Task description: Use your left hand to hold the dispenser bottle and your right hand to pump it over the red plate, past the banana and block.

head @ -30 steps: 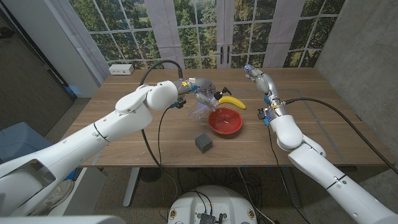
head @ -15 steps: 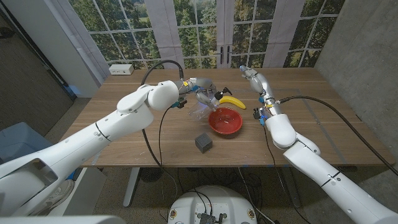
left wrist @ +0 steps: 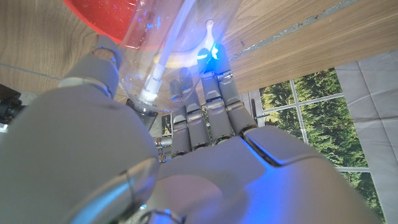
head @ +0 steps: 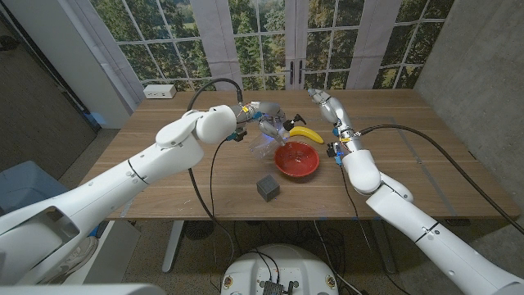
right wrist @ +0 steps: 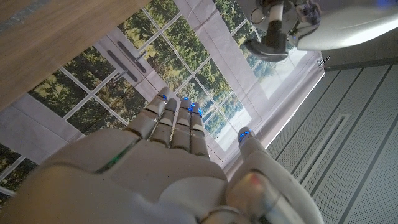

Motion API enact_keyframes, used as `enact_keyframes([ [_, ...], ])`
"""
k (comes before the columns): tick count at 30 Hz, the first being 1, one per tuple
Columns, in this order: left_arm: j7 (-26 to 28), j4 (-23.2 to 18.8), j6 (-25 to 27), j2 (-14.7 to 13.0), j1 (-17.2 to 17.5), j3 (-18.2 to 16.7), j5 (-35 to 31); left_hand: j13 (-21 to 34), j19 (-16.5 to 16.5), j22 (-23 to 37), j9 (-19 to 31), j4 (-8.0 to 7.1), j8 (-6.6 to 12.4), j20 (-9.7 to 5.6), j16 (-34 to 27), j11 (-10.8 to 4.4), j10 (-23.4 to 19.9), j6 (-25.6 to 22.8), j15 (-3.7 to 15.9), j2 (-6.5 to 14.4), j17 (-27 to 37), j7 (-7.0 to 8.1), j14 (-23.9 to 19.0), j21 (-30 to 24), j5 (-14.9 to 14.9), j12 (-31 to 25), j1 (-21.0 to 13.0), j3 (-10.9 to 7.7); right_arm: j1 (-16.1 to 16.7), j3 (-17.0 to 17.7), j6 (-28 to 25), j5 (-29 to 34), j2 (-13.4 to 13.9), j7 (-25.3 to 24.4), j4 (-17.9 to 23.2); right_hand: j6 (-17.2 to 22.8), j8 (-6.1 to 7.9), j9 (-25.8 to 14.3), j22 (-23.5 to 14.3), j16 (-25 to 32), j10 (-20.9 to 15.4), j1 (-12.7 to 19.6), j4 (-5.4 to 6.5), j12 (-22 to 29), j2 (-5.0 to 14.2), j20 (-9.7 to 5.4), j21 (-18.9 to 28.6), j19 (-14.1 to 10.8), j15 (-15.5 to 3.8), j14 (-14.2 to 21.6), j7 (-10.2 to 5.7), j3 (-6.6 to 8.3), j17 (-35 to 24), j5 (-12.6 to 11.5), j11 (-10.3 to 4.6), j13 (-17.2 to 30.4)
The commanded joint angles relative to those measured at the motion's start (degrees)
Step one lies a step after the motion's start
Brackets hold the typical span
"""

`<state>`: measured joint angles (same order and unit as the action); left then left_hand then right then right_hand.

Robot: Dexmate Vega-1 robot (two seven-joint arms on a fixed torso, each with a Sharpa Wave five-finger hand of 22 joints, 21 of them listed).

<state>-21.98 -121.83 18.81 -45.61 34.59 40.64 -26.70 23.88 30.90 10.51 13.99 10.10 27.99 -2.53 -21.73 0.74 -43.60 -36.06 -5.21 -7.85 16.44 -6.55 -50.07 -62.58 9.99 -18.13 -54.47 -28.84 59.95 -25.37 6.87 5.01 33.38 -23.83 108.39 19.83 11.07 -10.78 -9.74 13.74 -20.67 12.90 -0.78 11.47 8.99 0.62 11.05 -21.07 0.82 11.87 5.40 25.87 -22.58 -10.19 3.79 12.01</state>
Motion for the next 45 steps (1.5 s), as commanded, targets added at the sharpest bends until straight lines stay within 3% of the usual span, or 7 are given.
enact_keyframes([
  [1,0.3,0.8,-0.7,0.3,-0.3,0.1,0.4,0.1,-0.2,0.2,0.1,0.07,0.45,-7.49,-0.1,-11.74,-12.4,-8.9,18.95,15.8,0.1,8.48,-12.4,-0.4,0.3,0.0,-15.2,-1.09,-2.2,-3.2,-0.1,2.5,-1.3,0.3,-0.5,-0.4,-0.04,-0.1,-0.2,0.1,-0.1,-0.7,-0.01,0.3,0.48,0.55,0.3,0.1,-0.12,0.4,-0.19,-0.13,-0.1,0.1,-0.32,0.0],
  [13,0.1,0.7,-0.7,0.3,-0.4,0.3,0.2,0.2,-0.3,0.1,0.1,0.07,0.35,-7.43,0.0,-11.44,-12.8,-8.9,18.95,15.8,0.1,8.38,-12.5,-0.7,0.3,0.0,-15.2,-1.14,-2.8,-4.1,-0.8,3.0,-0.7,2.1,0.2,-0.8,-0.06,-0.1,-0.2,-0.2,0.4,-2.4,1.2,0.1,0.17,1.35,0.2,0.3,0.06,-0.2,-0.11,-0.84,-0.1,0.2,-0.25,0.0],
  [20,0.3,0.8,-0.6,0.3,-0.3,0.2,0.3,0.4,-0.4,0.1,0.1,0.05,0.2,-7.43,0.0,-11.4,-12.5,-8.8,18.94,15.8,0.1,8.44,-12.5,-0.9,0.3,0.2,-15.2,-1.18,-3.7,-4.9,-0.8,3.8,0.3,3.8,0.0,-4.3,-0.7,0.0,-0.2,-1.8,5.6,-6.8,4.31,-1.1,-0.61,1.46,-0.6,4.1,-0.46,-4.1,-1.42,-2.4,0.2,-0.1,-2.26,-0.1],
  [25,0.1,0.9,-0.7,0.4,-0.4,0.3,0.3,0.4,-0.5,0.1,0.2,0.07,0.19,-7.43,0.0,-11.55,-12.7,-8.9,18.94,15.8,0.1,8.4,-12.6,-1.0,0.3,0.2,-15.2,-1.21,-3.9,-5.5,-1.0,4.3,-0.8,2.9,-0.6,-6.4,-0.97,0.1,-0.2,-2.4,7.7,-7.6,4.66,-1.3,-0.81,1.32,-0.9,6.2,-0.67,-6.2,-2.48,-2.58,0.5,-0.3,-3.46,-0.2],
  [33,0.1,1.6,-1.5,0.6,-0.9,0.4,0.5,0.5,-0.6,0.1,0.2,0.05,0.12,-7.42,0.1,-11.54,-12.6,-9.0,18.93,15.8,0.1,8.32,-12.6,-1.2,0.3,0.3,-15.2,-1.26,-4.2,-6.9,-0.3,6.4,-2.6,0.4,-1.7,-7.1,-0.87,0.1,-0.1,-2.4,7.9,-8.4,5.15,-1.1,-1.06,1.89,-0.8,6.7,-0.49,-6.5,-2.93,-2.87,0.7,-0.3,-3.36,-0.2],
  [35,0.3,1.7,-1.6,0.6,-0.9,0.4,0.4,0.5,-0.6,0.1,0.2,0.05,0.13,-7.4,0.1,-11.48,-12.7,-9.1,18.94,15.8,0.1,8.35,-12.6,-1.3,0.3,0.3,-15.2,-1.27,-4.6,-7.2,-3.3,7.1,-1.7,2.4,-0.1,-7.1,-0.78,0.1,-0.1,-2.3,7.9,-8.6,5.29,-1.0,-1.14,2.05,-0.8,6.8,-0.38,-6.5,-2.83,-2.95,0.7,-0.3,-3.32,-0.2],
  [45,0.0,2.1,-1.9,0.7,-1.2,0.4,0.6,0.6,-0.8,0.1,0.2,0.05,0.05,-7.37,0.1,-11.5,-12.9,-9.1,18.93,15.8,0.2,8.31,-12.8,-1.5,0.3,0.4,-15.2,-1.32,-5.8,-9.0,-3.9,7.1,-2.1,4.1,-0.7,-7.0,-0.54,0.1,-0.1,-2.2,8.0,-9.5,5.98,-0.8,-1.25,2.31,-0.6,6.9,-0.23,-6.7,-2.59,-3.29,0.8,-0.4,-3.01,-0.2],
])
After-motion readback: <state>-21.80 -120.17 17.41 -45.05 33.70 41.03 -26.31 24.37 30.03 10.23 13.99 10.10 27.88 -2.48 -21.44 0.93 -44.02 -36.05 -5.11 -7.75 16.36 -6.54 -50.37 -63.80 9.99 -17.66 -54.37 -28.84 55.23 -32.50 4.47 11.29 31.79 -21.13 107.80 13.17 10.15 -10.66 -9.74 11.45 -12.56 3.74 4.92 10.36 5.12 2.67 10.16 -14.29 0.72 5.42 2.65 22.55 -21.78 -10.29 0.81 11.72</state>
